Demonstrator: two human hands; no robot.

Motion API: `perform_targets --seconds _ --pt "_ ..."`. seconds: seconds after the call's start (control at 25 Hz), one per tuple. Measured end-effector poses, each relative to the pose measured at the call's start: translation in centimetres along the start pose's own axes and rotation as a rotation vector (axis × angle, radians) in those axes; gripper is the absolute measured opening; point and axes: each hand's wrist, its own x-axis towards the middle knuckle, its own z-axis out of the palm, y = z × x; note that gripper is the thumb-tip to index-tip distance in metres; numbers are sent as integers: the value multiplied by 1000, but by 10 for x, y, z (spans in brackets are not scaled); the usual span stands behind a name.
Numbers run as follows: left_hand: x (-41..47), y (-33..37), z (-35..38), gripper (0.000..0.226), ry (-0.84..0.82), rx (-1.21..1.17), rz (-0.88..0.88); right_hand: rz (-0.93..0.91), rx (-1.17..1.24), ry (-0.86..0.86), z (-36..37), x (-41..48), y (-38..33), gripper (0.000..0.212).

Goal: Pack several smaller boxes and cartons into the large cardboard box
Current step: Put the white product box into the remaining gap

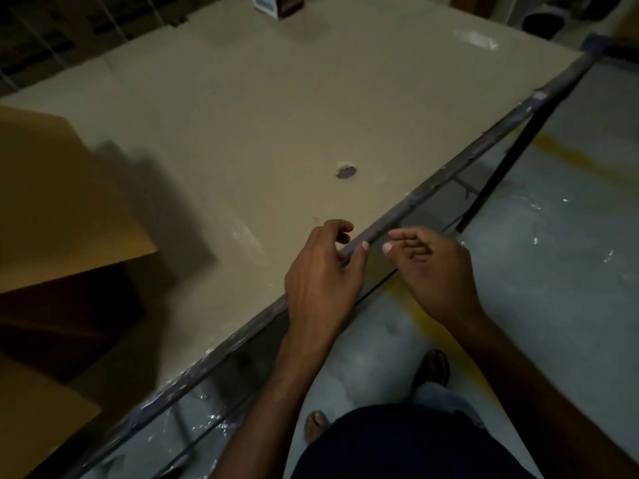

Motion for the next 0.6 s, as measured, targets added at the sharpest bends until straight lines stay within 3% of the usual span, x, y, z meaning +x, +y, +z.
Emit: perform_targets --seconds 0.16,0.44,0.6 --pt "54 64 76 31 17 138 70 -29 -130 -28 -66 61 52 19" --pt "128 179 183 35 69 120 88 -129 -309 -51 -198 195 109 28" --pt "189 219 226 38 80 272 128 -281 -479 -8 -232 264 135 37"
